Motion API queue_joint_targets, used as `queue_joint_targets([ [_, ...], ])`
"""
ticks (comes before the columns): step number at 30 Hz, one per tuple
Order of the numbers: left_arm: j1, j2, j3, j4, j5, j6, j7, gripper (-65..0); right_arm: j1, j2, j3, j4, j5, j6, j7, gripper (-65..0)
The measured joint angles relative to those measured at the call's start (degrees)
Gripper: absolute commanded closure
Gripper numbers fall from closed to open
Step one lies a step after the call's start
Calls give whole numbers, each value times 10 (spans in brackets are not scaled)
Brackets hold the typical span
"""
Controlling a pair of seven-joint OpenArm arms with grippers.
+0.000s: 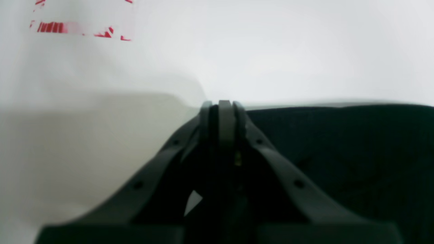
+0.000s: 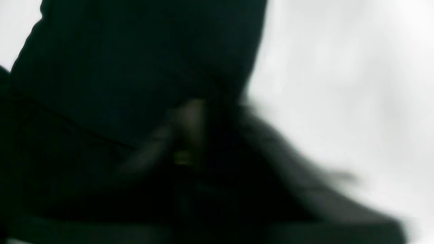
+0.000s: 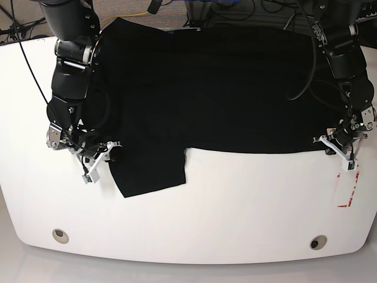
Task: Fold the T-shirt properly
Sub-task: 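Lower the folded edge onto the hem with both grippers, then drag the folded shirt with both grippers back toward the robot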
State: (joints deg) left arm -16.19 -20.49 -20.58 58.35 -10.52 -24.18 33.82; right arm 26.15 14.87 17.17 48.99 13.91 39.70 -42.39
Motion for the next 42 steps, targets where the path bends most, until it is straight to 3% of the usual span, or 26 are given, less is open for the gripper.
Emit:
queue_joint_targets([
  [6, 0, 1, -5, 0, 0, 0, 0, 0, 2, 1, 0, 1, -2, 0, -3, 0],
  [10, 0, 17, -74, 27, -18, 1, 7, 0, -8, 0, 0, 59, -1, 0, -24, 0],
  [14, -1, 19, -90, 75, -34, 2, 55, 0, -14, 4, 0, 132, 2, 0, -63, 0],
  [20, 0, 24, -90, 129, -39, -4, 78, 0, -39, 5, 1, 248, 1, 4, -142, 0],
  [30, 56, 23, -90, 205, -37, -75, 114, 0, -100, -10, 65, 451, 7, 4, -299, 0],
  [42, 148, 22, -90, 244, -37, -89, 118, 0, -277, -17, 122, 598, 132, 3, -342, 0],
])
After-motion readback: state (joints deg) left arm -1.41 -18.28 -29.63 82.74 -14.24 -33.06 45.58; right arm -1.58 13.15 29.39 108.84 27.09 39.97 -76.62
